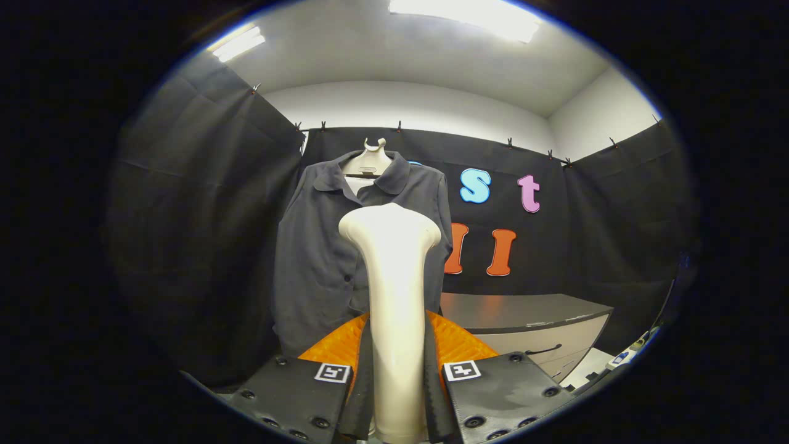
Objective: Iron the clothes twice with a garment steamer, once on the left side and once on the right side.
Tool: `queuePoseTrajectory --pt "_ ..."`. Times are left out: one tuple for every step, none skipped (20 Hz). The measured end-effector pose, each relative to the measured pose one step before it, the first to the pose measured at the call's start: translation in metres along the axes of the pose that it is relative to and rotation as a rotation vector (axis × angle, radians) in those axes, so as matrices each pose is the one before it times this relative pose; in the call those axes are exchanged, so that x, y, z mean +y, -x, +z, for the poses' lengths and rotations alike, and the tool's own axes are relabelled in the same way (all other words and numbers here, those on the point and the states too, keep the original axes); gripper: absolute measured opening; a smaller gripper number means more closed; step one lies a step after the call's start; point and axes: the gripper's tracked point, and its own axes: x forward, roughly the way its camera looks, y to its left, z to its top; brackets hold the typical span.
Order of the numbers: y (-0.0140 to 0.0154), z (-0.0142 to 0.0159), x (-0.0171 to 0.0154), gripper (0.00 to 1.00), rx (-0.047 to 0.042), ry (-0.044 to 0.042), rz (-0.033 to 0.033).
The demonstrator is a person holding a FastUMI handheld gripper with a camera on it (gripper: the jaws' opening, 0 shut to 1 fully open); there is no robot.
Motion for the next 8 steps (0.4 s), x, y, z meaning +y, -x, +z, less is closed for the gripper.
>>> queuePoseTrajectory --pt "0.00011 -0.00001 0.00065 0.41 -0.00149 -0.00081 -0.00058" --pt "0.00022 0.00026 0.00077 0.41 0.00051 -0.00055 0.00065" --pt "0.00063 -0.00044 0.00032 0.41 0.00189 0.00041 0.00081" --pt "0.00006 -0.00090 0.00047 0.41 0.00293 0.00054 -0.00077" --pt "-0.00024 -0.00024 0.00053 0.41 0.00411 0.00082 0.00057" --pt "-0.00064 0.00066 0.00154 0.41 0.00078 0.00044 0.00233" --pt "0.00037 0.00141 0.00042 0.41 -0.00302 0.00051 0.00100" --pt "0.00228 0.00015 -0.00009 0.41 -0.00288 0.00037 0.00037"
